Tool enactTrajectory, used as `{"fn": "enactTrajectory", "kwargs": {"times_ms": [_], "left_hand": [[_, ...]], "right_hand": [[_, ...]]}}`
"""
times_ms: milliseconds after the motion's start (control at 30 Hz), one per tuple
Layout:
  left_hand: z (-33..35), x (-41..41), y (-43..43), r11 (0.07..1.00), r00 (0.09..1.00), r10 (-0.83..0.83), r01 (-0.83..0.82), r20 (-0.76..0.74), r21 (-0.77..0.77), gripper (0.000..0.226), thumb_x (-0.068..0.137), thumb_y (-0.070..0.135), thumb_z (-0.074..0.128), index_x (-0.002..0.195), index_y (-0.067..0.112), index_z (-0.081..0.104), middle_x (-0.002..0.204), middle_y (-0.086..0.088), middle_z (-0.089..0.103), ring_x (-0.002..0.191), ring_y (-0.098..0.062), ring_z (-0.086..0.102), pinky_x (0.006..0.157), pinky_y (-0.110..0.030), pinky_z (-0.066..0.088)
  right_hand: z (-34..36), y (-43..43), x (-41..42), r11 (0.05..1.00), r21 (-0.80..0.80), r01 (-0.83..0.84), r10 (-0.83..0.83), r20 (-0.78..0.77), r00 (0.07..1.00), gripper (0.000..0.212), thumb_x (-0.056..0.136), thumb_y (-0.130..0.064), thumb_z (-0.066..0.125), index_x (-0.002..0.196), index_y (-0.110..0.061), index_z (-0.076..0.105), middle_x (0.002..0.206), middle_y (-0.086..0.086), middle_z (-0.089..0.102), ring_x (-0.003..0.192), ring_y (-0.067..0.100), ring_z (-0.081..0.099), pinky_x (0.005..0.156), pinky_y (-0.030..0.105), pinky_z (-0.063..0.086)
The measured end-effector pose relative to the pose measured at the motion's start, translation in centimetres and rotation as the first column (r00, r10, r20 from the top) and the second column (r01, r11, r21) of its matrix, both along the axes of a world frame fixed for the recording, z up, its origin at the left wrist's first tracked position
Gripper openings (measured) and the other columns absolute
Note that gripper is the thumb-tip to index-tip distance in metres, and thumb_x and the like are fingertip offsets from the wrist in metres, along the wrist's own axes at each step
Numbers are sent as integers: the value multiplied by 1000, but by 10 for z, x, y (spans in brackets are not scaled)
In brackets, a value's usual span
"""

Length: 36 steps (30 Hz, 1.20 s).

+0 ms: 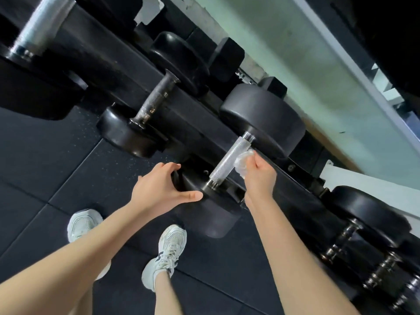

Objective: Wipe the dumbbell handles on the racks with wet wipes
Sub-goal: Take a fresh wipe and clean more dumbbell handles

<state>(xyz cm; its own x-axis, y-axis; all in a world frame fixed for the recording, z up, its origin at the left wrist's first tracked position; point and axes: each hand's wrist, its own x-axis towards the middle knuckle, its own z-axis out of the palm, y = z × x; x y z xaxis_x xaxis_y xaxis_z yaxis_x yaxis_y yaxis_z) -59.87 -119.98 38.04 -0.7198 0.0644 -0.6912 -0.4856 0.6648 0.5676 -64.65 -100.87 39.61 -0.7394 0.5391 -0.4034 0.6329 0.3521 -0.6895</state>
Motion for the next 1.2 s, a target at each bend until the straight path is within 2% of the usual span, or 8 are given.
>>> {"fn": "enactTrajectory", "kwargs": {"times_ms": [100, 233, 300, 433, 567, 867, 1033, 1200], "left_hand": [[0, -2, 0, 1000, 1000, -21, 21, 4, -18, 111, 43, 84, 65, 135, 25, 44, 124, 8, 52, 118, -18, 52, 101, -41, 40], [3, -5, 1, 998, 999, -37, 37, 6, -42, 103, 51, 75, 71, 136, 24, 43, 128, 6, 51, 120, -16, 51, 96, -33, 40], [2, -3, 2, 997, 999, -39, 39, -6, -59, 96, 56, 68, 73, 137, 25, 43, 131, 6, 50, 121, -16, 51, 96, -33, 40], [-2, -3, 2, 996, 998, -61, 61, -7, -65, 98, 55, 70, 71, 137, 24, 43, 131, 5, 50, 120, -18, 52, 97, -36, 43], [0, -5, 3, 993, 996, -84, 84, 3, -84, 107, 46, 77, 62, 136, 24, 43, 132, 3, 50, 120, -21, 53, 98, -41, 43], [2, -5, 5, 988, 992, -128, 126, -19, -95, 113, 43, 79, 51, 138, 20, 40, 132, 0, 48, 118, -23, 53, 95, -39, 44], [3, -7, 5, 984, 990, -142, 140, -9, -108, 114, 41, 80, 51, 137, 20, 41, 131, -1, 49, 116, -24, 54, 92, -40, 45], [6, -8, 6, 982, 988, -153, 153, 7, -114, 114, 40, 81, 50, 137, 20, 41, 131, -1, 50, 116, -24, 55, 95, -44, 45]], "right_hand": [[-12, -11, 5, 986, -135, 98, -89, 69, 994, 22, 96, -12, 50, 100, -13, 72, 75, -19, 59, 81, 2, 60, 74, 13, 43], [-22, -2, 20, 978, -180, 104, -60, 231, 971, 29, 92, -16, 54, 66, -6, 62, 67, -5, 53, 72, 10, 49, 65, 20, 42], [-20, 2, -1, 958, -208, 195, -175, 114, 978, 30, 91, -16, 57, 72, 7, 60, 71, -3, 51, 71, 9, 47, 64, 19, 40], [-20, -4, -30, 941, -179, 286, -303, -75, 950, 20, 92, -17, 57, 89, -5, 72, 64, -15, 56, 63, -1, 49, 60, 8, 40], [-34, -11, 8, 982, -128, 141, -142, 2, 990, 18, 81, -17, 63, 64, -10, 61, 55, -11, 45, 60, 7, 40, 62, 29, 39], [-41, -12, -18, 954, -165, 251, -265, -73, 961, 18, 80, -23, 72, 70, -8, 66, 60, -9, 55, 62, 6, 49, 64, 26, 44], [-39, -4, 10, 992, -110, 62, -47, 132, 990, 25, 80, -21, 70, 70, -2, 58, 63, -3, 51, 63, 13, 46, 58, 30, 41], [-31, -5, 21, 985, -151, -80, 136, 409, 902, 24, 75, -22, 75, 79, -1, 66, 78, 7, 65, 72, 21, 61, 59, 28, 44]]}}
